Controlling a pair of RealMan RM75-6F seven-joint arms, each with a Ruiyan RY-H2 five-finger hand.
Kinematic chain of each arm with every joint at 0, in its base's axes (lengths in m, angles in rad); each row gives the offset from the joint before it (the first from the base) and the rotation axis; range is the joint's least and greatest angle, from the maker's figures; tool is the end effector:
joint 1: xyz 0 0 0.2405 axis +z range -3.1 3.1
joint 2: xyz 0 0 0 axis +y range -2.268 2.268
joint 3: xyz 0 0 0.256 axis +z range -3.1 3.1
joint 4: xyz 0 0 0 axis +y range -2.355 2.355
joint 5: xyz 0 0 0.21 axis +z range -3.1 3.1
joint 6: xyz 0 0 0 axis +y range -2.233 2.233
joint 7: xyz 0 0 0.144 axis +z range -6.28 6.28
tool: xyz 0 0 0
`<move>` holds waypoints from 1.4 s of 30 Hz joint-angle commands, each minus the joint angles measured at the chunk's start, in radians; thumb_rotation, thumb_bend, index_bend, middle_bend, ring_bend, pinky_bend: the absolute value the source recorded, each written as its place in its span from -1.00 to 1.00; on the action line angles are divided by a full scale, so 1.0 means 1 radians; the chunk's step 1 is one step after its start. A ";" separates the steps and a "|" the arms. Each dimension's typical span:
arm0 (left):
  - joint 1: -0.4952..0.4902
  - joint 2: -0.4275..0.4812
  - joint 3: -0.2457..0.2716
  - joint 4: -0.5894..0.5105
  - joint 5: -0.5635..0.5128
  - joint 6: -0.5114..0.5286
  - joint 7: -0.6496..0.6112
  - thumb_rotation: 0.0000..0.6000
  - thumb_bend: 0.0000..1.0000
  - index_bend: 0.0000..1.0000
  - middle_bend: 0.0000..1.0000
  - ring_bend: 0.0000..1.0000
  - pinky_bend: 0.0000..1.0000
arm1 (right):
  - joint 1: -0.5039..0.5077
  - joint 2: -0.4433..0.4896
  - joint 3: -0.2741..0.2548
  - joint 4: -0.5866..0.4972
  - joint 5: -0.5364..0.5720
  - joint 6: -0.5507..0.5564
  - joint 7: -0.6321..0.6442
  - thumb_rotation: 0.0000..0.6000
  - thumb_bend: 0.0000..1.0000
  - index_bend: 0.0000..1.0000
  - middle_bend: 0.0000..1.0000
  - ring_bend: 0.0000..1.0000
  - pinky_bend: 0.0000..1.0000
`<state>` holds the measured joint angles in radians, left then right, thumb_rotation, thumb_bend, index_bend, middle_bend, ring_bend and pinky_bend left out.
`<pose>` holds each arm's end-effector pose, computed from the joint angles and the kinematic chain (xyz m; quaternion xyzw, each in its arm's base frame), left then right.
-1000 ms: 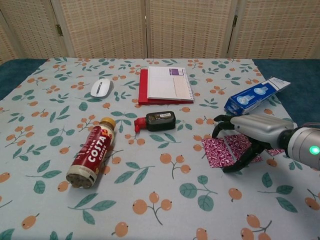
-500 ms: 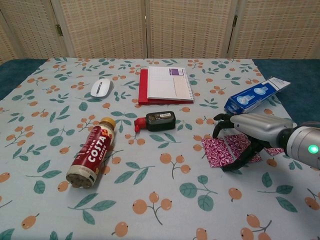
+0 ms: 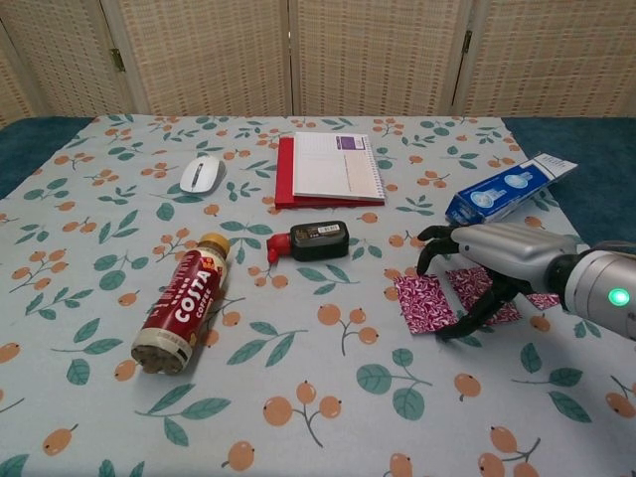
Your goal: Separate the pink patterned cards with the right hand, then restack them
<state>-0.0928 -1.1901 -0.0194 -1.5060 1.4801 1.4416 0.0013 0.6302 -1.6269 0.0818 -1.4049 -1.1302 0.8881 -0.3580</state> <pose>-0.3317 0.1781 0.1375 -0.6080 -0.4002 -0.3554 0.5864 -0.1986 -0.2987 -0.0585 0.7678 -0.4199 0.2878 0.3890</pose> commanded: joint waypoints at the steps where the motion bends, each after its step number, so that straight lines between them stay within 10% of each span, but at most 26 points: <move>1: 0.001 0.001 0.000 0.000 0.000 0.002 -0.001 1.00 -0.56 -0.76 -0.98 -0.83 -1.00 | -0.003 0.011 -0.001 -0.017 -0.016 0.013 0.008 0.49 -0.64 -0.27 -0.83 -1.00 -1.00; 20: 0.003 0.021 0.002 -0.053 0.003 0.004 0.039 1.00 -0.56 -0.76 -0.98 -0.83 -1.00 | -0.072 0.251 -0.045 -0.008 -0.170 0.069 0.212 0.49 -0.64 -0.32 -0.83 -1.00 -1.00; 42: 0.010 0.032 0.005 -0.106 -0.006 0.010 0.098 1.00 -0.56 -0.77 -0.98 -0.83 -1.00 | -0.039 0.181 -0.081 0.241 -0.303 0.001 0.393 0.49 -0.64 -0.36 -0.84 -1.00 -1.00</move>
<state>-0.0836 -1.1580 -0.0136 -1.6122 1.4755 1.4499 0.0966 0.5900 -1.4421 0.0015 -1.1693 -1.4302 0.8898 0.0291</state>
